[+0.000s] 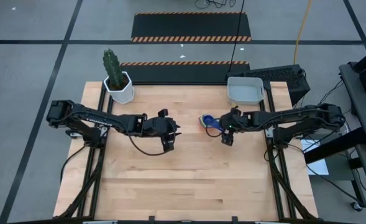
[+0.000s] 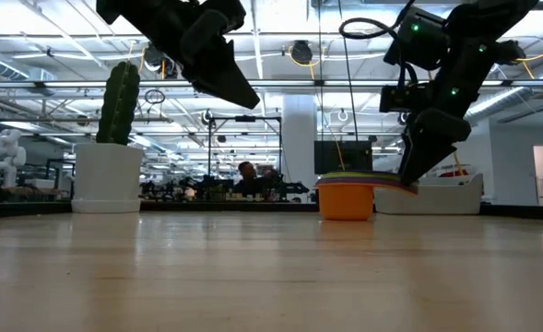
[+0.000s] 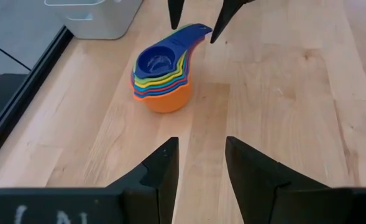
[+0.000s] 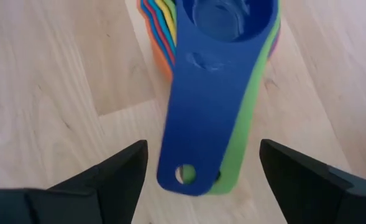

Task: Nest measuring cups in basket
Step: Put the stacked measuring cups into the gray bin

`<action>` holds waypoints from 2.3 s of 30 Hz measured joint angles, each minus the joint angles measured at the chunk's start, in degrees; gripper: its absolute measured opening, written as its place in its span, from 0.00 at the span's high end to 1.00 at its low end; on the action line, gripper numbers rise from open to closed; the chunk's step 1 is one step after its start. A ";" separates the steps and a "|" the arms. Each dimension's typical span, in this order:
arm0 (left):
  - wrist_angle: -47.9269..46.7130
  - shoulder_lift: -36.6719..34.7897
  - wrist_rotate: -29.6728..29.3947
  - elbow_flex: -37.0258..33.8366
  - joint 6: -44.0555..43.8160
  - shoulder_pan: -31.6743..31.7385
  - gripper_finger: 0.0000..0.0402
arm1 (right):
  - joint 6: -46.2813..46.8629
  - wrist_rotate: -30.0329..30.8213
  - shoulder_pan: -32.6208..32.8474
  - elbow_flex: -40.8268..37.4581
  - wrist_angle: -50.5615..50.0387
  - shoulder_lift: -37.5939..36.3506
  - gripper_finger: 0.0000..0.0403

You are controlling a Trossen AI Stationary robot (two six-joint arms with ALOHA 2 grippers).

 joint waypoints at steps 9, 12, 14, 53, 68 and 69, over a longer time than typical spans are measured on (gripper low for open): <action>0.93 0.02 0.00 0.00 0.00 -0.48 0.66 | -1.72 -0.04 -2.31 -0.58 0.76 0.00 0.26; 1.21 0.02 0.03 0.00 0.32 -0.70 0.66 | -2.58 -0.10 -2.38 -0.58 0.74 0.00 0.26; 1.21 0.02 0.04 0.01 0.67 -0.69 0.66 | -3.04 -1.41 -2.36 -0.58 0.74 0.00 0.26; 1.51 0.02 0.07 0.02 0.68 -0.66 0.66 | -6.27 -2.65 -2.36 -4.93 8.78 0.00 0.47; 1.49 0.02 0.09 0.02 1.07 -0.66 0.66 | -6.97 0.15 -2.36 -5.39 9.76 0.00 0.31; 1.49 0.03 0.09 0.04 1.09 -0.66 0.66 | -7.33 0.13 -2.36 -6.01 10.49 0.00 0.30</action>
